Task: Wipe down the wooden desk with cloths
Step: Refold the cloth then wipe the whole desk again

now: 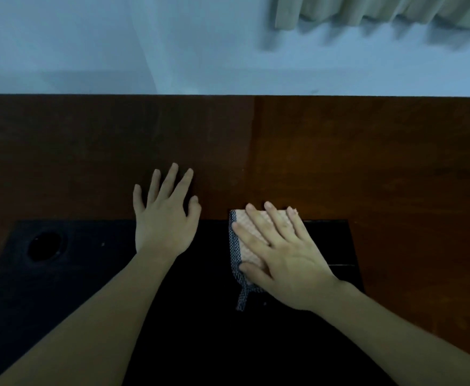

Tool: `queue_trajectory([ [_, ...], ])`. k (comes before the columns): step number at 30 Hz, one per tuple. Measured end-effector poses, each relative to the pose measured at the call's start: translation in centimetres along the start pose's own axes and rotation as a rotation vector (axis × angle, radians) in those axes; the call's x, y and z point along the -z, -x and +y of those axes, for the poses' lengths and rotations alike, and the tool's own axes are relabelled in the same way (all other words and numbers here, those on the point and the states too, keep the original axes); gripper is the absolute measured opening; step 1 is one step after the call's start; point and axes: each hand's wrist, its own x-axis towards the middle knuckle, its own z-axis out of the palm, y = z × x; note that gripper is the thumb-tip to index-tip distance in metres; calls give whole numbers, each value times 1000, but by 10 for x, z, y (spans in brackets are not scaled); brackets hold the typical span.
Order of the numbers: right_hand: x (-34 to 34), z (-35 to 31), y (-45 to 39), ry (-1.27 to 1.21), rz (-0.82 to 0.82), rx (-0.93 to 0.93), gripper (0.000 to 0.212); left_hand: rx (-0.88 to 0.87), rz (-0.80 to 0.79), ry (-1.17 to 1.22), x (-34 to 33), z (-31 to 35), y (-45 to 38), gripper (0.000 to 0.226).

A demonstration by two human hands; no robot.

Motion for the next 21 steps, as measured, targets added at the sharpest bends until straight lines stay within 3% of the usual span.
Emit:
queue_trajectory([
  [11, 34, 29, -113, 26, 33, -251, 66, 3, 0, 6, -1, -2, 0, 58],
  [21, -6, -8, -11, 21, 5, 25, 69, 4, 12, -3, -2, -2, 0, 59],
])
